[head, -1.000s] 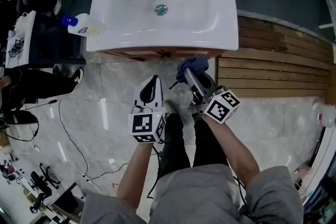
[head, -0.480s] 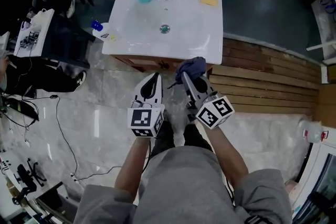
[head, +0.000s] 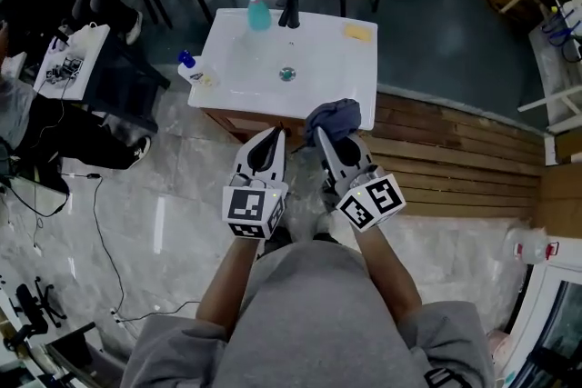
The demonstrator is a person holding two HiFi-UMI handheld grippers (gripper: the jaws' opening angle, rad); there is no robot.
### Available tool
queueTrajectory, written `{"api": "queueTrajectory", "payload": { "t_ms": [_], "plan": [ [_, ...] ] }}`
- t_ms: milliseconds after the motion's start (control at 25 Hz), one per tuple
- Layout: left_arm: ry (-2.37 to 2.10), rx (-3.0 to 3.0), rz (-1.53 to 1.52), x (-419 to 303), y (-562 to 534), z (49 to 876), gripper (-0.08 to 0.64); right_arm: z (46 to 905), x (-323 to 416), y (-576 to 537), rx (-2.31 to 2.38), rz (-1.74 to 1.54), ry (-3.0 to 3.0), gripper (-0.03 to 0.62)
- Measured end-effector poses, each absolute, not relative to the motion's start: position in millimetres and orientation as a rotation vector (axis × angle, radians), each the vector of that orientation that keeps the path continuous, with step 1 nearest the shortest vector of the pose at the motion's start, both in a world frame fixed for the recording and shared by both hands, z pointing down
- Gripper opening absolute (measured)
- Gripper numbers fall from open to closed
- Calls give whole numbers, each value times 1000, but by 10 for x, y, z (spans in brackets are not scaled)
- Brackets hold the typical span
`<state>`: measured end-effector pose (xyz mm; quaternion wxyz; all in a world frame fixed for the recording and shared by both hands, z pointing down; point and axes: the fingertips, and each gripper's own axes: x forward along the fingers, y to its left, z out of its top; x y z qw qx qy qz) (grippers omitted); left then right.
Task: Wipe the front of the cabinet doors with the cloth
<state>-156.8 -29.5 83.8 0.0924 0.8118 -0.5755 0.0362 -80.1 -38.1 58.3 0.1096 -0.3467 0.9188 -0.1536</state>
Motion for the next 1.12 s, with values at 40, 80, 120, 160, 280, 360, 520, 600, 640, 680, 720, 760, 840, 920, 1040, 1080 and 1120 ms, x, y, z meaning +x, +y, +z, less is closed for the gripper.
{"api": "queueTrajectory", "payload": {
  "t_ms": [40,80,120,160,280,360,520,600,640,680,720,760,840,920,1040,1080,1120],
  "plan": [
    [-1710,2426,96,-1557,-291,768,8,534,-804,-367,-1017,-434,2706,40],
    [-1711,2444,86,-1542,-281,702,8,494,-808,-350,-1014,-416,2712,40],
    [-1711,2463,79,-1522,-265,642,8,462,-811,-329,-1012,-397,2720,39],
    [-1712,2481,75,-1501,-244,591,8,439,-811,-306,-1013,-377,2729,40],
    [-1719,2512,63,-1455,-175,494,8,409,-803,-224,-1024,-333,2751,40],
    [-1713,2520,47,-1436,-148,458,8,394,-799,-172,-1031,-300,2769,40],
    [-1704,2547,37,-1423,-136,402,8,376,-806,-132,-1042,-225,2803,39],
    [-1703,2547,30,-1430,-126,390,8,381,-783,-121,-1050,-211,2808,40],
    [-1703,2546,25,-1437,-125,383,8,381,-769,-122,-1054,-211,2807,40],
    [-1702,2545,21,-1445,-125,377,8,378,-756,-125,-1057,-211,2805,40],
    [-1700,2544,20,-1452,-125,377,8,374,-748,-127,-1060,-211,2804,40],
    [-1696,2544,20,-1458,-122,380,8,370,-745,-127,-1062,-208,2805,40],
    [-1687,2543,17,-1462,-110,389,8,363,-743,-115,-1062,-196,2811,39],
    [-1680,2544,14,-1453,-99,394,8,358,-740,-100,-1062,-180,2820,39],
    [-1672,2546,13,-1423,-80,405,8,364,-730,-75,-1060,-164,2830,40],
    [-1669,2546,13,-1411,-71,409,8,369,-726,-65,-1059,-161,2833,40],
    [-1665,2547,12,-1399,-63,414,8,374,-723,-54,-1058,-157,2836,40]
  ]
}}
